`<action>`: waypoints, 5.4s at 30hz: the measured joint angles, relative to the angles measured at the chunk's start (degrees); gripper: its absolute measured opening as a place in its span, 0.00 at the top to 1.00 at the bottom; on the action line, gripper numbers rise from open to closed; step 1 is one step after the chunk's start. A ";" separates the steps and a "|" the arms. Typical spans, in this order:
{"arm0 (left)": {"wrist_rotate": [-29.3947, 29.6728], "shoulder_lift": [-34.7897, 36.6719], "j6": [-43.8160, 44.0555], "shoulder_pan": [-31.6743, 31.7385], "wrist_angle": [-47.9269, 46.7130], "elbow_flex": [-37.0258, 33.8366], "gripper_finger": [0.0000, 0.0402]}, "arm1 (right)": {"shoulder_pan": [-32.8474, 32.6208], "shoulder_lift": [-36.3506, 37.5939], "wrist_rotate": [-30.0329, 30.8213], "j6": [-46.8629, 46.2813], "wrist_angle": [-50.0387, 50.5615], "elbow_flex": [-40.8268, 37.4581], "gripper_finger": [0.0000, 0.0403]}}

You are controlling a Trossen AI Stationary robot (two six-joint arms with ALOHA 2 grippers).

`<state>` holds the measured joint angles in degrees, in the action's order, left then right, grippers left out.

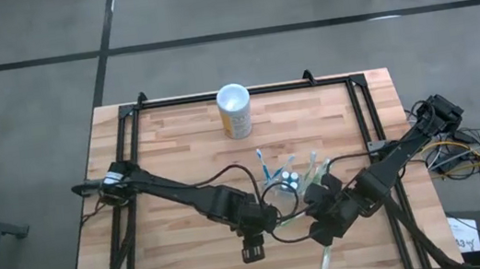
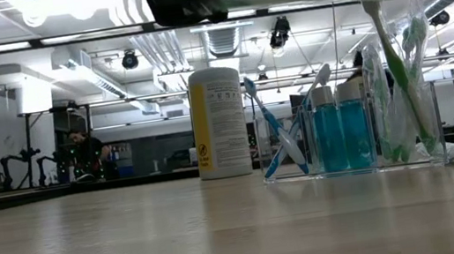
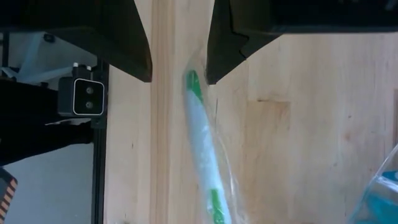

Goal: Pick & Place toothbrushing station
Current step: Put the green toothbrush into the right section of the transparent organizer

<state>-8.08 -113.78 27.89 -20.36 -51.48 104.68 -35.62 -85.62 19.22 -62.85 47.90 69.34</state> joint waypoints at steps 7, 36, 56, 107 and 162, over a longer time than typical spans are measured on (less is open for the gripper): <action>0.04 0.02 0.69 0.00 0.57 0.00 0.61 | 0.02 0.00 -0.17 0.43 -1.52 0.00 0.98; 0.04 0.11 2.18 0.04 0.39 0.00 0.92 | 0.00 0.00 -0.35 3.51 -4.86 0.02 0.98; 0.00 0.13 1.70 0.04 0.52 0.00 0.90 | 0.00 0.00 -1.78 6.36 -5.01 0.04 0.98; 0.13 0.13 -2.30 0.04 1.90 0.00 0.92 | 0.00 0.00 -1.90 9.28 -5.20 0.00 0.98; -0.63 0.13 -2.77 0.05 4.09 0.00 0.91 | 0.02 1.92 -2.48 24.36 -7.89 9.27 0.64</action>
<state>-8.71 -113.65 25.11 -20.31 -47.39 104.68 -35.59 -83.71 16.75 -38.49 40.02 78.61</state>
